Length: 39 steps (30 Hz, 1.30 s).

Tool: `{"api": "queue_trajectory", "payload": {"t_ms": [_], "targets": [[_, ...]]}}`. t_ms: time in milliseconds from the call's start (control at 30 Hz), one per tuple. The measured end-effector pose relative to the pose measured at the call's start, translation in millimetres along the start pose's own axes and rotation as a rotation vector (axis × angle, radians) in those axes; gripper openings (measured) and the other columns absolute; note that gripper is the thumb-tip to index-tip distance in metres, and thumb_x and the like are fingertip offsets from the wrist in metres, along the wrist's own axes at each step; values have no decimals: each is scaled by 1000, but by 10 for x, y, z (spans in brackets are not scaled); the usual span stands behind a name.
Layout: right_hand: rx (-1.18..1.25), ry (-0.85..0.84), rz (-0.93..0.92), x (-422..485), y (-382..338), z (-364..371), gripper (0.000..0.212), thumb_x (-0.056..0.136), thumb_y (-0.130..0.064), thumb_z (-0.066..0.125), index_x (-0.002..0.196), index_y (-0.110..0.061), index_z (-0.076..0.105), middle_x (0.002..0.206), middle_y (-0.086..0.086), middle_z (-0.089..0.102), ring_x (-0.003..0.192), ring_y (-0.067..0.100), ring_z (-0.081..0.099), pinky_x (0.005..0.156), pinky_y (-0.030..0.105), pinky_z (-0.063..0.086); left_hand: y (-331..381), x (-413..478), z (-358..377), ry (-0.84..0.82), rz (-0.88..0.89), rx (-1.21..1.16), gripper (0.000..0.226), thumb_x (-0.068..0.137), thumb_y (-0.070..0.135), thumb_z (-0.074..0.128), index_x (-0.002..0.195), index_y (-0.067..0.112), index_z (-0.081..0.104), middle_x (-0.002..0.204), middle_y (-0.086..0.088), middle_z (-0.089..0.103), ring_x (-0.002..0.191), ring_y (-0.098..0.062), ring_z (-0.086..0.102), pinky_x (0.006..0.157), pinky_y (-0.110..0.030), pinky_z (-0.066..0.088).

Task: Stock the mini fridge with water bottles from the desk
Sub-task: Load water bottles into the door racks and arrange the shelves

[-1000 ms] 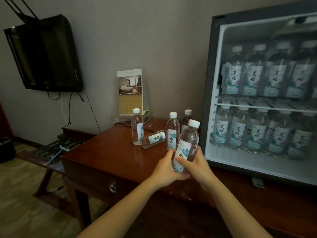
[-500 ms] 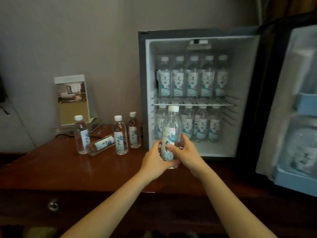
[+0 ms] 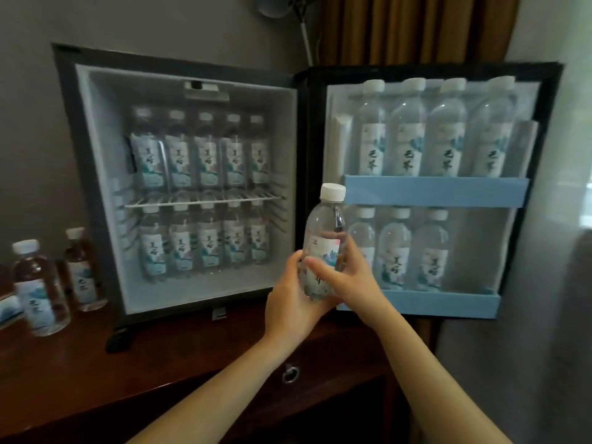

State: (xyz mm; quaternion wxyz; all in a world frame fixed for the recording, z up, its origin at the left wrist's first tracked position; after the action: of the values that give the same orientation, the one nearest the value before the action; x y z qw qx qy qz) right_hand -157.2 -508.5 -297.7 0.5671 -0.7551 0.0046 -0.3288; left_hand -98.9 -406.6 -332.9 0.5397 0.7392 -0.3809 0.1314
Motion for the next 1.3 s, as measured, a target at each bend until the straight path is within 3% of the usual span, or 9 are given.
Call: {"api": "queue_trajectory", "payload": {"t_ms": [100, 233, 333, 467, 600, 700, 1000, 1167, 1300], "targets": [[-22, 80, -5, -92, -26, -381, 40, 79, -22, 72, 113, -22, 50, 98, 5, 69, 91, 20, 69, 83, 42, 57, 199, 44, 306, -88, 17, -90, 86, 58, 55, 77, 130, 28, 37, 117, 13, 60, 101, -3, 62, 84, -30, 54], [-83, 174, -22, -212, -28, -844, 41, 79, -19, 73, 113, -19, 51, 95, 4, 70, 87, 20, 70, 77, 37, 57, 454, 116, 622, -211, 57, -164, 61, 64, 40, 81, 115, 31, 47, 102, 25, 55, 96, 11, 54, 82, -10, 47], [-189, 242, -55, -291, -58, -1162, 45, 78, -17, 73, 117, -18, 50, 93, -4, 69, 85, 9, 68, 72, 22, 55, 639, 196, 838, -211, 140, -164, 62, 66, 38, 81, 120, 23, 54, 104, 23, 52, 98, 4, 55, 85, -18, 49], [-245, 279, -90, -361, -89, -1545, 54, 75, -17, 76, 122, -24, 51, 105, -4, 67, 95, 11, 67, 80, 27, 55, 864, 284, 1153, -168, 204, -203, 60, 67, 32, 82, 120, 19, 57, 109, 10, 57, 96, -6, 60, 82, -32, 54], [-233, 345, -106, -397, -116, -1844, 53, 71, -8, 77, 110, -34, 53, 103, -7, 67, 92, 4, 66, 78, 20, 55, 1049, 354, 1359, -149, 278, -213, 49, 74, 22, 77, 119, 16, 59, 110, 2, 62, 90, -7, 63, 77, -25, 55], [-238, 374, -96, -387, -77, -2003, 53, 71, -7, 77, 113, -30, 53, 103, -7, 67, 92, 2, 66, 73, 14, 53, 1148, 414, 1442, -171, 324, -200, 40, 80, 19, 71, 119, 13, 60, 105, -1, 64, 84, -13, 65, 74, -24, 56], [-222, 379, -70, -224, 185, -2112, 52, 74, -10, 76, 117, -28, 52, 103, -8, 68, 95, 6, 66, 81, 24, 55, 1090, 565, 1536, -191, 335, -148, 46, 82, -1, 65, 125, 14, 56, 106, 0, 62, 83, -11, 63, 79, -19, 52], [-268, 393, -5, -187, 396, -2135, 56, 75, -17, 77, 123, -25, 49, 109, -5, 67, 100, 11, 65, 90, 38, 54, 1011, 586, 1533, -230, 328, -148, 48, 83, 0, 63, 128, 16, 53, 111, 1, 61, 81, -8, 63, 77, -14, 50], [-310, 389, 59, -228, 554, -2130, 60, 78, -22, 74, 130, -23, 44, 115, -8, 64, 105, 8, 62, 96, 40, 50, 943, 597, 1537, -241, 309, -151, 48, 83, -1, 62, 128, 15, 53, 112, 1, 60, 80, -9, 63, 76, -13, 50]]}}
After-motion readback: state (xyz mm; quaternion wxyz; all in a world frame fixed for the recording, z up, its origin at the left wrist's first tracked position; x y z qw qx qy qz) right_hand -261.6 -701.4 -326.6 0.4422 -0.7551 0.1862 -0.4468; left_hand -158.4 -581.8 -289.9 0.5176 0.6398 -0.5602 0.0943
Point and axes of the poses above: each hand's wrist, its own x-axis towards the middle knuckle, its own z-axis out of the palm, y = z × x, the point moved 1 cm from there along x, towards the middle knuckle
